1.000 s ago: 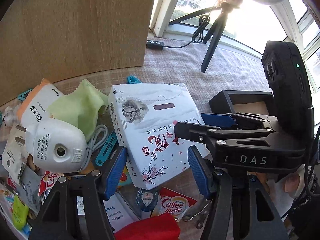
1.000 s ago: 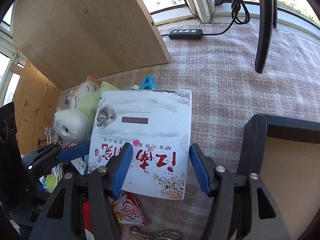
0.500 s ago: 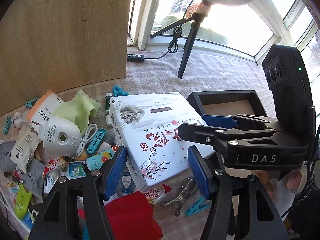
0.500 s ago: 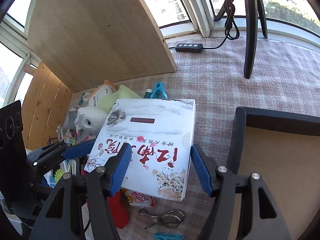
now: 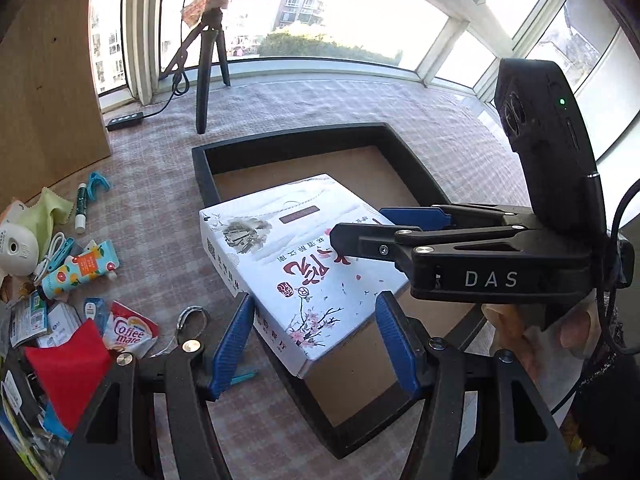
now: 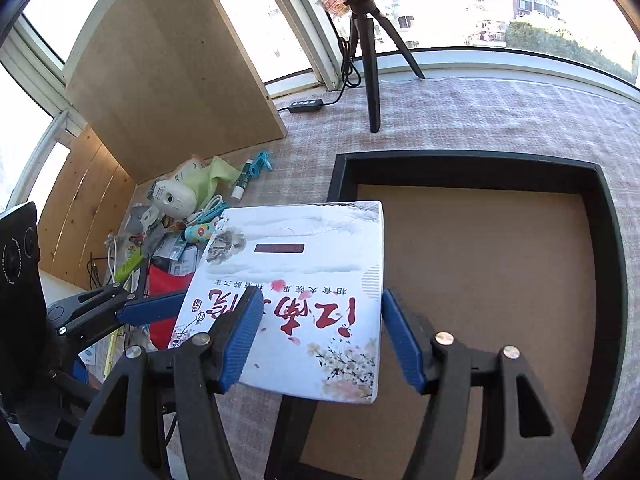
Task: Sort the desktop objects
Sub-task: 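Carry the white box into the black tray and open the right gripper, then grasp the red cloth pouch with the right gripper, then carry the red pouch into the tray and release it, then reach the right gripper to the blue tape roller and grasp it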
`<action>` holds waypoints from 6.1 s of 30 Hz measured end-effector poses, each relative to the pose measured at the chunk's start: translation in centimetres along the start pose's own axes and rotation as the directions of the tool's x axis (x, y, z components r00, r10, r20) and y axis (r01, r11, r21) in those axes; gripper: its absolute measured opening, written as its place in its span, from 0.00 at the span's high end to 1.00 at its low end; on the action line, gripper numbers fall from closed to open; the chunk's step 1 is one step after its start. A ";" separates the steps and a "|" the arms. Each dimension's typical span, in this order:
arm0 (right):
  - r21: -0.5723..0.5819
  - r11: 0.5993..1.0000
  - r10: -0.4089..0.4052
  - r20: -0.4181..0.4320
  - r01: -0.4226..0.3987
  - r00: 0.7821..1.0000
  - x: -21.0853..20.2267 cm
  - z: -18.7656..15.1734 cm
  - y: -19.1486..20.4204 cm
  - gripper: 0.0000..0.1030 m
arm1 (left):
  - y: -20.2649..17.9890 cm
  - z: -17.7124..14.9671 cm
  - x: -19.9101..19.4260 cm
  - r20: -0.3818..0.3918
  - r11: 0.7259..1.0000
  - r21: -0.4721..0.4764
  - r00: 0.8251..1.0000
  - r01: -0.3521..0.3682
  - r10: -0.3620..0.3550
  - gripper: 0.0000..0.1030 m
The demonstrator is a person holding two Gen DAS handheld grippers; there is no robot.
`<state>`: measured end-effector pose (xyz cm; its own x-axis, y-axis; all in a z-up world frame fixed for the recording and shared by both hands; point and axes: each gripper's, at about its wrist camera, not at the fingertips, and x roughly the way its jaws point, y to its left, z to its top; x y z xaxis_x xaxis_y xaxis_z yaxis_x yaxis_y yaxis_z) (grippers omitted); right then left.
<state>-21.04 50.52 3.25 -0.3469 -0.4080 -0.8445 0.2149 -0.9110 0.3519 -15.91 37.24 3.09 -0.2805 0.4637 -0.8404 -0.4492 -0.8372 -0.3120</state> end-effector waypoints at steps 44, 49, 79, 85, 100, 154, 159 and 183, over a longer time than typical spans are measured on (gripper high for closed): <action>-0.306 0.941 0.117 -0.102 -0.143 0.988 7.6 -4.4 11.7 0.55 | 16.4 -12.0 -5.4 -0.069 0.868 -0.370 0.941 -0.331 0.330 0.42; -0.344 0.924 0.120 -0.159 -0.169 0.980 10.5 -4.6 14.7 0.55 | 17.0 -12.0 -4.4 -0.085 0.866 -0.367 0.939 -0.341 0.334 0.40; -0.252 0.924 0.238 -0.211 -0.288 0.948 11.0 -2.0 16.3 0.53 | 14.1 -8.4 -4.5 0.006 0.903 -0.372 0.972 -0.217 0.236 0.38; -0.242 0.944 0.196 -0.143 -0.226 0.970 8.5 -0.6 13.4 0.53 | 11.6 -5.1 -3.0 0.022 0.925 -0.325 0.976 -0.197 0.216 0.38; -0.107 0.994 0.037 -0.025 -0.039 0.999 3.4 2.6 1.7 0.53 | 3.1 3.8 4.7 -0.003 0.981 -0.165 0.995 -0.102 0.103 0.38; -0.298 0.946 0.061 -0.217 -0.125 0.974 11.6 3.2 10.9 0.48 | 22.5 -7.3 -3.4 -0.088 0.746 -0.595 0.946 -0.300 0.311 0.35; -0.282 0.944 0.097 -0.263 -0.173 0.960 13.9 2.7 13.6 0.49 | 23.3 -7.7 -2.6 -0.109 0.735 -0.600 0.942 -0.316 0.316 0.36; -0.040 0.993 0.088 -0.348 -0.108 0.933 19.2 3.3 14.7 0.54 | 24.9 -6.7 1.0 -0.213 0.749 -0.509 0.905 -0.424 0.368 0.29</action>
<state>-27.53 29.13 -6.42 0.0128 -0.4400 -0.8979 0.2871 -0.8585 0.4248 -21.66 14.93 -8.47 -0.2382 0.0501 -0.9699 0.2144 -0.9713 -0.1028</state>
